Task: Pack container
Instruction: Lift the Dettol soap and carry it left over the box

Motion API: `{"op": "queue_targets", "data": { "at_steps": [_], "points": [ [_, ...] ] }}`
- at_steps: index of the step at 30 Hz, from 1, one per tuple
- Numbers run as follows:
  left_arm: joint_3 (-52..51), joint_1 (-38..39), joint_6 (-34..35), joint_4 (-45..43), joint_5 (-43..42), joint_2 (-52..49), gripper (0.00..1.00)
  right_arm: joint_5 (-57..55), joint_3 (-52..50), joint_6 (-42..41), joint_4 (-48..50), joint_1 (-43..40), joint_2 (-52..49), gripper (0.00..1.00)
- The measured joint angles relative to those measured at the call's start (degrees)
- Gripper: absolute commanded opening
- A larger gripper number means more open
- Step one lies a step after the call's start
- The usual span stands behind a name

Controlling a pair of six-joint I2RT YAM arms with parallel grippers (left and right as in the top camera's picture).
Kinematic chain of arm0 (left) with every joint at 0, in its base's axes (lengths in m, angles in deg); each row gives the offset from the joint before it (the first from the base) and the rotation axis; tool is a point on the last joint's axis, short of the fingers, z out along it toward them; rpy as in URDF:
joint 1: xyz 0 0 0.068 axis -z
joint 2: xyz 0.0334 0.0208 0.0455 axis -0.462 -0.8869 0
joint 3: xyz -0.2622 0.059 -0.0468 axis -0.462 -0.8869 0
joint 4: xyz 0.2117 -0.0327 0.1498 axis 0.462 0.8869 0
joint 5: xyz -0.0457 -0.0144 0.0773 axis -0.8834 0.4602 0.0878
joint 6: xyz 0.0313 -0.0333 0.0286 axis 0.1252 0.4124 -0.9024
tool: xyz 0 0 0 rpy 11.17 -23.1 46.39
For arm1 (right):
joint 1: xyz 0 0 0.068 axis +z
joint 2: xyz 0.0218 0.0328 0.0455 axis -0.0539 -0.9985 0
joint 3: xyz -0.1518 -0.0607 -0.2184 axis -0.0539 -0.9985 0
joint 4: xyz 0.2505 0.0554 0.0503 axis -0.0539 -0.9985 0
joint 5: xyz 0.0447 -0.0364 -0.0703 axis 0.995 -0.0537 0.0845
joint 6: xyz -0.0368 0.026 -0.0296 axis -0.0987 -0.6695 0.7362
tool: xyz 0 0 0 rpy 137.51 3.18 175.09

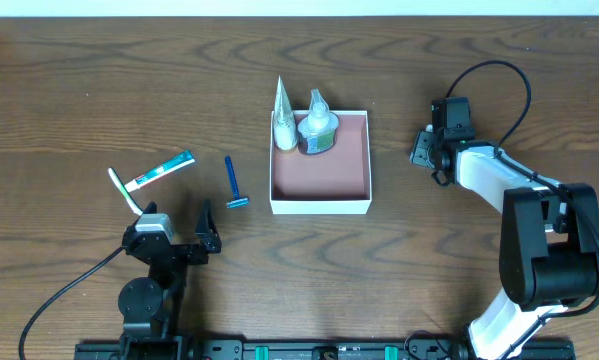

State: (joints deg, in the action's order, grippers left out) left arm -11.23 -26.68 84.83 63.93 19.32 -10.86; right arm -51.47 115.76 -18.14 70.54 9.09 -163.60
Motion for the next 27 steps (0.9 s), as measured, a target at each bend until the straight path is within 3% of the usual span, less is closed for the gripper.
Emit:
{"op": "queue_targets", "data": {
  "at_steps": [7, 16, 27],
  "points": [
    [0.0, 0.0, 0.0, 0.0, 0.0, 0.0, 0.98, 0.4, 0.3, -0.2, 0.2, -0.4, 0.0, 0.47],
    [0.0, 0.0, 0.0, 0.0, 0.0, 0.0, 0.98, 4.2, 2.7, 0.4, -4.2, -0.5, 0.9, 0.50],
    [0.0, 0.0, 0.0, 0.0, 0.0, 0.0, 0.98, 20.8, 8.7, 1.7, -6.5, -0.5, 14.1, 0.49]
  ]
}}
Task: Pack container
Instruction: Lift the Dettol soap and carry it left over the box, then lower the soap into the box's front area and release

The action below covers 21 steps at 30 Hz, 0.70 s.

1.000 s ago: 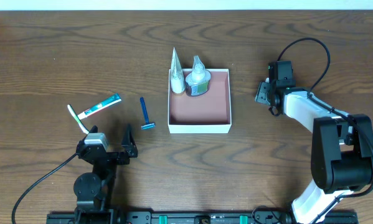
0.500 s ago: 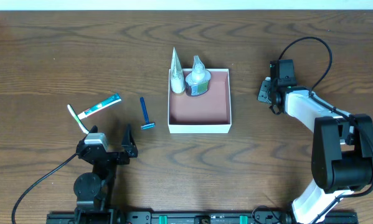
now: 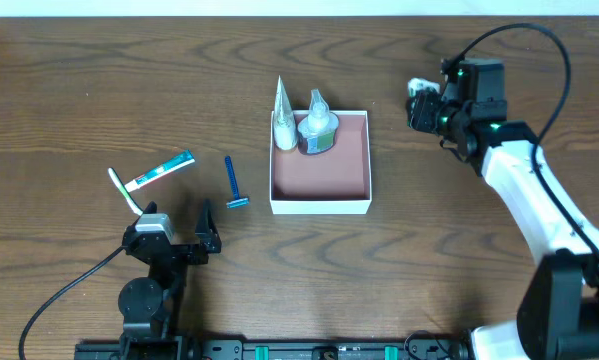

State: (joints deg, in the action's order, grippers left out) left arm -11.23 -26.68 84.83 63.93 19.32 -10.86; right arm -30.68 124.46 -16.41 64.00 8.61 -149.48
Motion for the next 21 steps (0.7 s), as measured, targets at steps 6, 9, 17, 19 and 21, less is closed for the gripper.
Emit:
{"op": "queue_targets", "data": {
  "at_steps": [6, 9, 17, 19, 21],
  "points": [
    [0.0, 0.0, 0.0, 0.0, 0.0, 0.0, 0.98, 8.3, 0.1, -1.6, -0.6, 1.4, 1.3, 0.49],
    [0.0, 0.0, 0.0, 0.0, 0.0, 0.0, 0.98, 9.5, 0.1, -3.0, -1.0, 3.6, 1.3, 0.49],
    [0.0, 0.0, 0.0, 0.0, 0.0, 0.0, 0.98, 7.8, 0.1, -5.9, -1.9, 10.8, 1.2, 0.48],
    [0.0, 0.0, 0.0, 0.0, 0.0, 0.0, 0.98, 6.8, 0.1, -6.6, -2.2, 12.1, 1.0, 0.48],
    [0.0, 0.0, 0.0, 0.0, 0.0, 0.0, 0.98, 5.7, 0.1, -7.3, -2.3, 13.3, 0.2, 0.48]
  ]
}}
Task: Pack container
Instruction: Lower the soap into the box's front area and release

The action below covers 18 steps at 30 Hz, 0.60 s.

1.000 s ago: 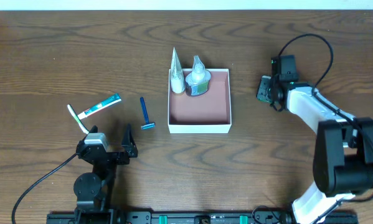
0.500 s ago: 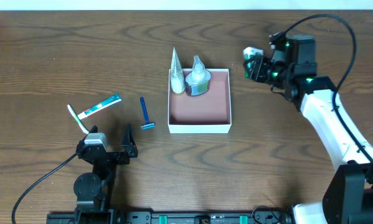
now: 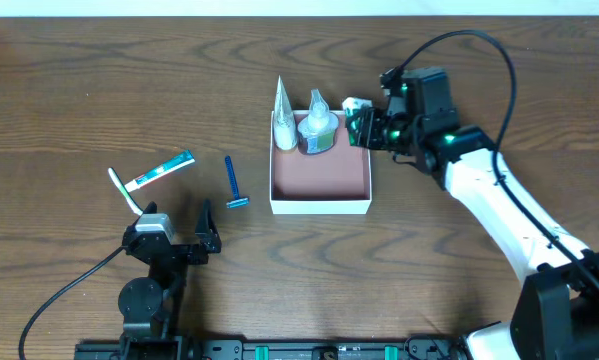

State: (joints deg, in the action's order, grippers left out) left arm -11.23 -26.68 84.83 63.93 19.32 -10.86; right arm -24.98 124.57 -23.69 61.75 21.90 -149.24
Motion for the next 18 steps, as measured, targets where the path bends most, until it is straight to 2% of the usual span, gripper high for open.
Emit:
{"op": "queue_targets", "data": {
  "at_steps": [11, 18],
  "points": [
    [0.0, 0.0, 0.0, 0.0, 0.0, 0.0, 0.98, -2.2, 0.0, -2.2, 2.5, 1.7, -6.2, 0.46],
    [0.0, 0.0, 0.0, 0.0, 0.0, 0.0, 0.98, -3.3, 0.0, -2.4, 3.8, 1.7, -6.5, 0.60]
  ]
}}
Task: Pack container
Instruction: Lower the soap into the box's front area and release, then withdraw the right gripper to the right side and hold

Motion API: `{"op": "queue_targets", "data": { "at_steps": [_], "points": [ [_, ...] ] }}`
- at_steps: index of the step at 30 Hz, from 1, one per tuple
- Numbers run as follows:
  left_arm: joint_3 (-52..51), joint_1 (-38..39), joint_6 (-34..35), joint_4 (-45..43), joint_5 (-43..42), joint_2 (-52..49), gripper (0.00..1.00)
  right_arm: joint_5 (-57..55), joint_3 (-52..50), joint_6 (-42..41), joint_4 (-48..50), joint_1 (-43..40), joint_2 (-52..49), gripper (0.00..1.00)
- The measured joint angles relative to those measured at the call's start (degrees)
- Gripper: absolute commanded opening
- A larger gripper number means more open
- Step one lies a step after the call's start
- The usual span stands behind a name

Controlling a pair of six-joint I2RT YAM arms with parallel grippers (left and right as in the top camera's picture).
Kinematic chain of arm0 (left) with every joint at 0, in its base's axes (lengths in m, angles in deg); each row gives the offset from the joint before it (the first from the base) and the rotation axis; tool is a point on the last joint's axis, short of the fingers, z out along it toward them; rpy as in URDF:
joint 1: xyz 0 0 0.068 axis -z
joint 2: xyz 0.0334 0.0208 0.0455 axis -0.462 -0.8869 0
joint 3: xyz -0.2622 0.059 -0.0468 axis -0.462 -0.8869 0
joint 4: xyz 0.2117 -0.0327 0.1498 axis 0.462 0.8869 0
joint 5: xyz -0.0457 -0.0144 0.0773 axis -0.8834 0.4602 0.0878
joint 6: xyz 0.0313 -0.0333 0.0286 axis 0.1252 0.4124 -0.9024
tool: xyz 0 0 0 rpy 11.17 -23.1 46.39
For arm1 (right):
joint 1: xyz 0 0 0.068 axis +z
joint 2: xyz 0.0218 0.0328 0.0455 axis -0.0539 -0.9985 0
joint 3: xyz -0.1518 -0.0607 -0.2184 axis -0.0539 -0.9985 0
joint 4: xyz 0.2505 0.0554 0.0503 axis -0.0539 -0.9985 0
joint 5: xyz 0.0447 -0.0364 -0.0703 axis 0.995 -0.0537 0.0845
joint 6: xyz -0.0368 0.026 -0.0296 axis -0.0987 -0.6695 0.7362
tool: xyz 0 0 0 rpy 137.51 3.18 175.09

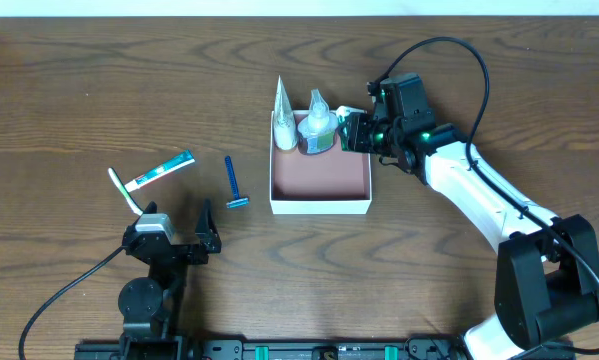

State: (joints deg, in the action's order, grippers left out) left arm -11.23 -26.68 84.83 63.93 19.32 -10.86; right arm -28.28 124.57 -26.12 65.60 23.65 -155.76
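Observation:
A white box with a pink-red floor (324,172) stands mid-table. Two white pointed tubes (297,122) stand in its back left corner. My right gripper (353,124) hangs over the box's back right corner, shut on a small white item (347,110) that shows only partly at its tip. On the table left of the box lie a blue razor (235,182), a green and white tube (160,171) and a white toothbrush (123,190). My left gripper (175,232) rests near the front edge, below the toothbrush, with its fingers spread and nothing between them.
The right arm (479,190) reaches in from the front right, with its black cable arching above it. The left arm's base (144,300) sits at the front edge. Bare wood surrounds the box.
My right gripper has shifted a little left and nearer the box, from just outside the back right corner to over it, still carrying the white item. The left arm has not moved.
First my right gripper was low on the table to the right of the box. Then it was raised farther back with a small white item at its tip. It then stood beside the box's back right corner, and now over that corner.

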Motion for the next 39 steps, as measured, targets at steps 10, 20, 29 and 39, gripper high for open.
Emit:
{"op": "queue_targets", "data": {
  "at_steps": [10, 20, 29, 39],
  "points": [
    [0.0, 0.0, 0.0, 0.0, 0.0, 0.0, 0.98, -0.4, 0.0, -0.6, 1.5, 0.0, 0.0, 0.71],
    [0.0, 0.0, 0.0, 0.0, 0.0, 0.0, 0.98, -0.4, 0.0, -0.6, 1.7, 0.0, 0.0, 0.70],
    [0.0, 0.0, 0.0, 0.0, 0.0, 0.0, 0.98, 2.0, 0.0, -0.2, 0.0, 0.0, 0.3, 0.69],
    [0.0, 0.0, 0.0, 0.0, 0.0, 0.0, 0.98, 0.4, 0.0, 2.3, -9.0, 0.0, 10.9, 0.76]
  ]
}}
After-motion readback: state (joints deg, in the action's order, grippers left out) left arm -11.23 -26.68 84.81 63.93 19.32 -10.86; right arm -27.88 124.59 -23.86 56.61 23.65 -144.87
